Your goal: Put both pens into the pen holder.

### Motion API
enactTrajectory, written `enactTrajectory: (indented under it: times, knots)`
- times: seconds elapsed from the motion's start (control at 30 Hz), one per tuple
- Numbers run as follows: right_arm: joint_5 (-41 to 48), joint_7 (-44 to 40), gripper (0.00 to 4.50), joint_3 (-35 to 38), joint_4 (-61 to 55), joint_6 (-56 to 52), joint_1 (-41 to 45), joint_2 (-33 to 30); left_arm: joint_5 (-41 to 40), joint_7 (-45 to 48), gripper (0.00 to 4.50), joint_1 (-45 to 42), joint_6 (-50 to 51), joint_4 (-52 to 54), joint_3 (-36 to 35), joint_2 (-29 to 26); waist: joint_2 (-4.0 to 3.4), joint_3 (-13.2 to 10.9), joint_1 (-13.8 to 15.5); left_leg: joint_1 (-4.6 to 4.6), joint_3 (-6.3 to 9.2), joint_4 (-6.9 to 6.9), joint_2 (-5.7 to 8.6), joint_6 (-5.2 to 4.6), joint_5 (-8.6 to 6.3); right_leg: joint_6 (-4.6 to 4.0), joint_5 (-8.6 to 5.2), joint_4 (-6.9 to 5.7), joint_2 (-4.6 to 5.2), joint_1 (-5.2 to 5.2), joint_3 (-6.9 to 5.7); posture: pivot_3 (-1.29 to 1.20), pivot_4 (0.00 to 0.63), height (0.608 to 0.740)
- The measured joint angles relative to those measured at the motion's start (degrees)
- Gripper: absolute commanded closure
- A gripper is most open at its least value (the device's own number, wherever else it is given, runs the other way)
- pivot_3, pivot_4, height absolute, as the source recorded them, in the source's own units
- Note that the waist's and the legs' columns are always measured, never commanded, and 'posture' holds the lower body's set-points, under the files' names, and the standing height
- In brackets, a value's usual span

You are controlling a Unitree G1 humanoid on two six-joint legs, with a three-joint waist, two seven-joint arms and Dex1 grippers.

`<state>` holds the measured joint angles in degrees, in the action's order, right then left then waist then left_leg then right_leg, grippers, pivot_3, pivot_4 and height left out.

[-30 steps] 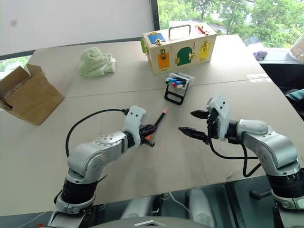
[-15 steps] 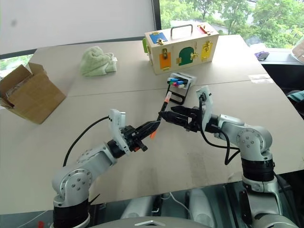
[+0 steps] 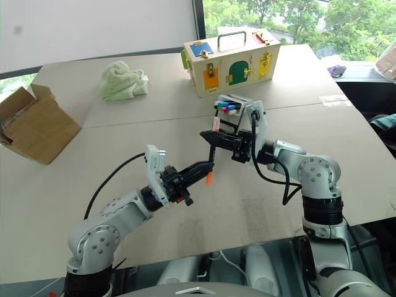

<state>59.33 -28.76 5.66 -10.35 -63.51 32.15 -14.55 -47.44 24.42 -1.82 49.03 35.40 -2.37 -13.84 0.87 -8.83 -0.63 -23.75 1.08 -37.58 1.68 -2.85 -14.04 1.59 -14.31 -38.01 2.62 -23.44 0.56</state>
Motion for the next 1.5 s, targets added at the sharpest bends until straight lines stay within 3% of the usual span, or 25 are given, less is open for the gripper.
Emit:
enactTrajectory:
  times: [0.13,0.27,0.4,0.57,0.77,1.1,1.33,1.5]
  knots:
    - [-1.77,-0.66,4.38,-0.24,-0.41,3.18,1.83,-1.22,1.40,-2.52,2.38,-0.38,-1.10,-0.63,0.22,-0.05,0.00,0.00,-0.08,0.01,-0.02,0.00,0.01,-0.01,0.00,0.01,0.00,-0.01,0.00,0.00,0.02,0.00,0.150,0.740]
    - [-12.44,-7.26,4.38,-4.55,-2.54,14.64,5.17,-7.79,3.59,-3.45,2.38,-3.26,-3.20,-0.74,-0.32,-1.99,-0.01,-0.01,0.01,0.01,-0.01,0.00,0.03,0.00,0.00,0.01,0.00,0.02,-0.03,0.00,-0.01,0.00,0.150,0.740]
    - [-26.30,-13.94,4.38,-10.86,-2.60,31.15,8.28,-11.43,7.62,-2.90,2.38,-5.94,-4.85,-0.49,0.35,-7.57,-0.01,-0.02,-0.33,0.01,-0.08,0.01,-0.02,0.24,0.14,0.01,0.00,0.00,-0.11,-0.05,0.09,0.00,0.150,0.740]
    - [-41.40,-14.65,4.38,-14.70,2.08,51.91,14.85,-10.30,10.39,-3.63,2.38,-10.34,-5.42,-0.03,0.06,-10.91,0.02,-0.01,-0.10,0.01,-0.08,0.02,-0.03,0.28,0.16,0.01,0.00,0.03,-0.08,-0.06,0.09,0.00,0.150,0.740]
    - [-54.69,-13.44,4.38,-18.97,17.06,72.35,15.60,-7.09,16.23,-5.91,2.38,-11.91,-6.12,-0.15,0.30,-12.72,0.05,-0.05,-0.02,-0.01,-0.08,0.02,0.01,0.29,0.16,0.01,0.00,0.04,-0.03,-0.08,0.09,0.00,0.150,0.740]
    - [-63.85,-11.87,4.38,-20.76,41.97,93.16,21.24,-2.96,19.17,-6.41,2.38,-13.91,-5.65,-0.47,0.62,-13.22,0.05,-0.08,-0.18,0.00,-0.09,0.09,0.00,0.35,0.19,0.00,0.00,0.04,-0.05,-0.11,0.14,0.00,0.150,0.740]
    - [-64.74,-11.54,4.38,-20.72,49.23,98.12,23.81,-0.85,19.14,-7.23,2.38,-13.76,-4.85,-0.08,0.55,-12.75,0.04,-0.09,-0.22,0.01,-0.08,0.10,0.00,0.36,0.20,0.00,0.00,0.03,-0.05,-0.12,0.14,0.00,0.150,0.740]
    - [-64.82,-11.49,4.38,-20.73,48.21,99.19,23.95,-0.59,19.14,-7.23,2.38,-13.64,-4.39,-0.02,-0.12,-12.96,0.04,-0.09,-0.20,0.00,-0.07,0.11,0.00,0.36,0.20,0.00,0.01,0.03,-0.04,-0.12,0.14,0.00,0.150,0.740]
